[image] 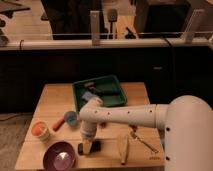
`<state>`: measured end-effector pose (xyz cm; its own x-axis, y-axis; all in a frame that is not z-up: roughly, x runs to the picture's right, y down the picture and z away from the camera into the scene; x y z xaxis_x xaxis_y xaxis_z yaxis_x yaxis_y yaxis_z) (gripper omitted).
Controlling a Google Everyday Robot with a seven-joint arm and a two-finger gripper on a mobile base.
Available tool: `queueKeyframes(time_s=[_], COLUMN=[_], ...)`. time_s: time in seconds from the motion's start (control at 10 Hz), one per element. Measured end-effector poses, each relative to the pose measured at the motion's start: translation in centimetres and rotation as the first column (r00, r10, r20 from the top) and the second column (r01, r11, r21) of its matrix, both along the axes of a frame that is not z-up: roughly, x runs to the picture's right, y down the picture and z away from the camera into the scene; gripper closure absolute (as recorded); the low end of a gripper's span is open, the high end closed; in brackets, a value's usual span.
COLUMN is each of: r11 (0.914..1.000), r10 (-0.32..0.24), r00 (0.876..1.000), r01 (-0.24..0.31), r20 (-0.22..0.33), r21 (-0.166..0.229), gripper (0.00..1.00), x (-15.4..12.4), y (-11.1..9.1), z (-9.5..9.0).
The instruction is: Place eraser in purple bowl
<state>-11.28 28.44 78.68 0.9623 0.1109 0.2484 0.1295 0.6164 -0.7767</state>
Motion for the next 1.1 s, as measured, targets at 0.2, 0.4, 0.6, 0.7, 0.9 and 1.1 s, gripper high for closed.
queueKeyframes(time_s=[0.2, 0.4, 0.6, 0.7, 0.9, 1.1], r11=[0.9998, 0.9987, 0.9975, 0.9972, 0.9967, 0.9957], r10=[0.015, 0.026, 0.030, 0.028, 0.025, 0.016], r00=[1.000, 0.999, 0.999, 0.999, 1.000, 0.999], r01=[-0.015, -0.027, -0.031, -0.029, -0.027, -0.019], r20=[0.013, 0.019, 0.023, 0.019, 0.018, 0.039], r21=[0.014, 0.044, 0.064, 0.068, 0.076, 0.090], gripper=[0.93, 1.00, 1.00, 1.00, 1.00, 1.00], x=[-0.3, -0.5, -0.6, -0.6, -0.8, -1.5], y=[-1.1, -2.9, -3.7, -3.8, -4.9, -6.7], z=[-0.5, -1.5, -1.7, -1.7, -2.7, -5.1])
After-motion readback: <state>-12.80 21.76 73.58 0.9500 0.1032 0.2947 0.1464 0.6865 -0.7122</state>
